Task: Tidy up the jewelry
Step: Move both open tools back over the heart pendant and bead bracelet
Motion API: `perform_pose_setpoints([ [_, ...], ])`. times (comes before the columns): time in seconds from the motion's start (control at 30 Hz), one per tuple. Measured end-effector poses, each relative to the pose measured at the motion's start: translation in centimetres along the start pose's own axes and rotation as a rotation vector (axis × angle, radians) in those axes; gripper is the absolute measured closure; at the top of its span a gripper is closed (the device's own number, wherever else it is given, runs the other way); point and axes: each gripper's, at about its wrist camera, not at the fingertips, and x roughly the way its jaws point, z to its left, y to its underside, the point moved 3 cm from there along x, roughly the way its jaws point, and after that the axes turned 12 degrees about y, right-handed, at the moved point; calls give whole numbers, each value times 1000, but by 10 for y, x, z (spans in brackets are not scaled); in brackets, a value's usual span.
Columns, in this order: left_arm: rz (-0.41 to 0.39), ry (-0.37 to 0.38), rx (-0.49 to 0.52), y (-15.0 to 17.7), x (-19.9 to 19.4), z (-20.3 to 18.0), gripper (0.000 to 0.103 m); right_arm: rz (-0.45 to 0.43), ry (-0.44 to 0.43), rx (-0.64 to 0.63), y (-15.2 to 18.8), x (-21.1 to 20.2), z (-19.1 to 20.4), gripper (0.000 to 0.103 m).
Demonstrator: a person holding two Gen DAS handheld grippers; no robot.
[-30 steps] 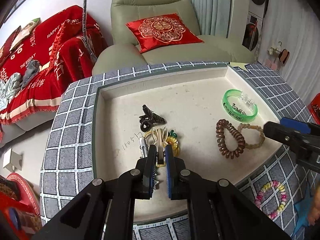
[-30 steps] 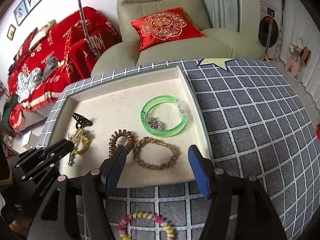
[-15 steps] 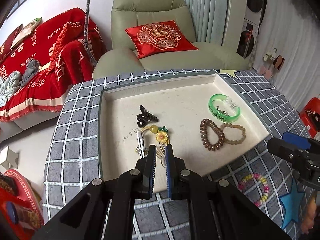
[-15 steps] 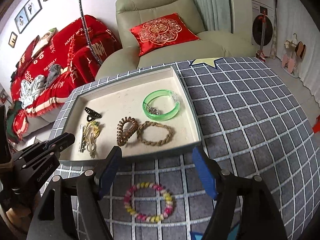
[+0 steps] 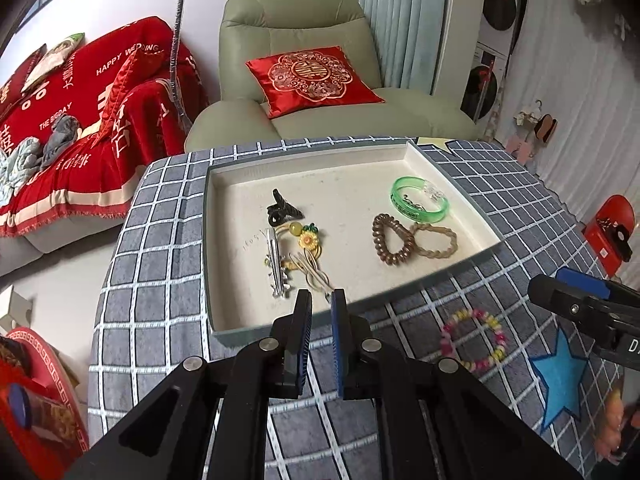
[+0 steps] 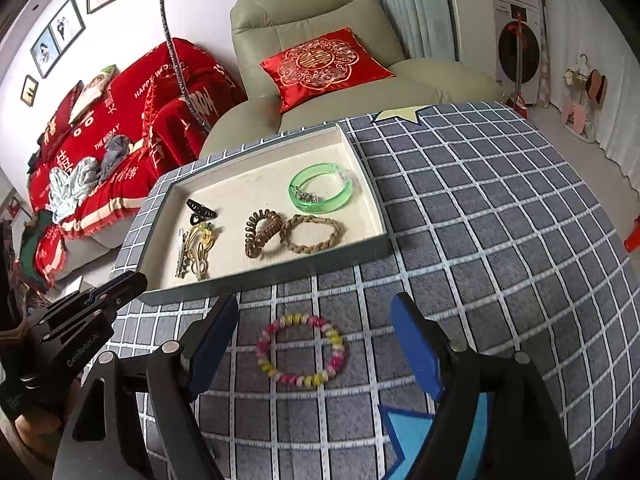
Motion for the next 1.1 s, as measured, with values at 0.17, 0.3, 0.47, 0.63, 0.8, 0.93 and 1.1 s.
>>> perform_pose_setpoints([
  [0.17, -43, -27, 0, 8, -13, -3, 0, 2, -6, 15, 9, -7, -6, 16],
  [0.3, -57, -35, 17, 20, -22, -6, 0, -13, -22, 24, 18, -16, -9, 2],
  [0.47, -61, -47, 24, 42, -34, -9, 0, -56, -60, 14, 31, -33, -8, 0],
  [0.63, -32, -38, 13, 67, -42, -11, 0, 7, -43, -31, 44, -38, -7, 0],
  [0.8, 10, 3, 15, 89, -45, -20, 0, 47, -55, -8, 59, -37, -17, 0],
  [0.93, 37, 18, 14, 102, -43, -27, 0, 77, -38, -13, 72, -34, -23, 0],
  [1.1, 80, 19, 5, 118, -35, -32, 0, 104, -20, -22, 83, -28, -29, 0],
])
